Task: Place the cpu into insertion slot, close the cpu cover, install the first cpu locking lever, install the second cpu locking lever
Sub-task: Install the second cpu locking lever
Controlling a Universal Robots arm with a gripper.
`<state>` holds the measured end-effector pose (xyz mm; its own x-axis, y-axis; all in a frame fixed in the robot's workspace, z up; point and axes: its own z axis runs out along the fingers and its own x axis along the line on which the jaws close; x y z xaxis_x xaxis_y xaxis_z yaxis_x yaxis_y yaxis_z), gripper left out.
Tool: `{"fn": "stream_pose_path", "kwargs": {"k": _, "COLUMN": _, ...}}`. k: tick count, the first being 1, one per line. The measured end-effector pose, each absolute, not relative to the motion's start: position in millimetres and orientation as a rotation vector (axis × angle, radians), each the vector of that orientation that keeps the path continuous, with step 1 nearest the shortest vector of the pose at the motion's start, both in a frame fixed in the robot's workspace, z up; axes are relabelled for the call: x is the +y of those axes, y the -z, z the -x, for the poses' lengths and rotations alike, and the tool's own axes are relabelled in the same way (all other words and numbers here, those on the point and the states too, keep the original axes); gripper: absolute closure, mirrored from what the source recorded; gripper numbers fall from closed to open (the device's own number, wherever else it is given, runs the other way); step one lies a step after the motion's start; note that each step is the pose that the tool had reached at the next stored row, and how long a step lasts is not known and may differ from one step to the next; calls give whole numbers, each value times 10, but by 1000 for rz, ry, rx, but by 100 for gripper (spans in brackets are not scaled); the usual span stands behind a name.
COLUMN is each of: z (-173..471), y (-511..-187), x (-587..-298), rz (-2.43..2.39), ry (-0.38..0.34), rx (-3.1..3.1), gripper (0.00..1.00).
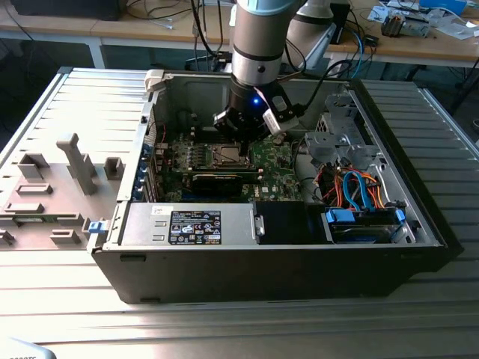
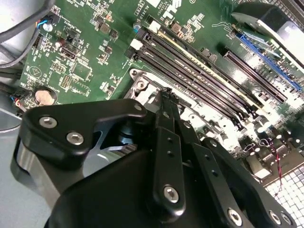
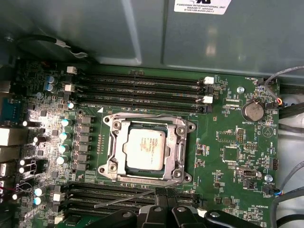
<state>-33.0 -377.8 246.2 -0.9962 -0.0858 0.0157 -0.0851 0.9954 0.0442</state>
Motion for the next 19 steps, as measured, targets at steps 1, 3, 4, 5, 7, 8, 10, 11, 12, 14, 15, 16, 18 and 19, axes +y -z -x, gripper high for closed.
{"fn": "stream_pose_path", "kwargs": {"k": 1, "z": 331, "y": -2463, "x": -3779, "rz": -134, "ry": 69, "rx": -3120, "gripper": 89}}
{"fn": "stream_pose_path", "kwargs": {"k": 3, "z": 330, "y": -2463, "x": -3780, "rz": -134, "ry": 97, "rx": -3120, "gripper": 89}}
{"fn": "stream_pose_path", "kwargs": {"k": 4, "z": 330, "y": -2463, "x": -3784, "rz": -134, "ry": 130, "rx": -3120, "gripper": 89}}
{"fn": "stream_pose_path", "kwargs": {"k": 5, "z": 330, "y": -2463, "x": -3787, "rz": -134, "ry": 156, "rx": -3119, "gripper": 89}}
{"fn": "stream_pose_path", "kwargs": {"k": 7, "z": 331, "y": -2463, "x": -3797, "rz": -135, "ry": 276, "rx": -3115, "gripper": 89}}
{"fn": "stream_pose_path", "kwargs": {"k": 8, "z": 331, "y": -2462, "x": -3798, "rz": -136, "ry": 333, "rx": -3111, "gripper": 89}}
{"fn": "stream_pose_path", "kwargs": {"k": 10, "z": 332, "y": -2463, "x": -3799, "rz": -136, "ry": 413, "rx": -3103, "gripper": 89}}
{"fn": "stream_pose_path", "kwargs": {"k": 11, "z": 332, "y": -2462, "x": -3799, "rz": -136, "ry": 440, "rx": -3100, "gripper": 89}}
{"fn": "stream_pose_path", "kwargs": {"k": 12, "z": 332, "y": -2462, "x": -3799, "rz": -136, "ry": 459, "rx": -3098, "gripper": 89}}
{"fn": "stream_pose_path", "kwargs": {"k": 14, "z": 332, "y": -2463, "x": -3799, "rz": -137, "ry": 501, "rx": -3093, "gripper": 89}}
{"fn": "stream_pose_path", "kwargs": {"k": 15, "z": 332, "y": -2463, "x": -3799, "rz": -137, "ry": 511, "rx": -3091, "gripper": 89}}
{"fn": "stream_pose_path", "kwargs": {"k": 16, "z": 332, "y": -2463, "x": -3799, "rz": -137, "ry": 530, "rx": -3089, "gripper": 89}}
{"fn": "stream_pose_path", "kwargs": {"k": 18, "z": 331, "y": -2462, "x": -3799, "rz": -137, "ry": 566, "rx": -3083, "gripper": 89}}
{"fn": "stream_pose_path", "kwargs": {"k": 19, "z": 332, "y": -2463, "x": -3799, "rz": -137, "ry": 577, "rx": -3082, "gripper": 89}}
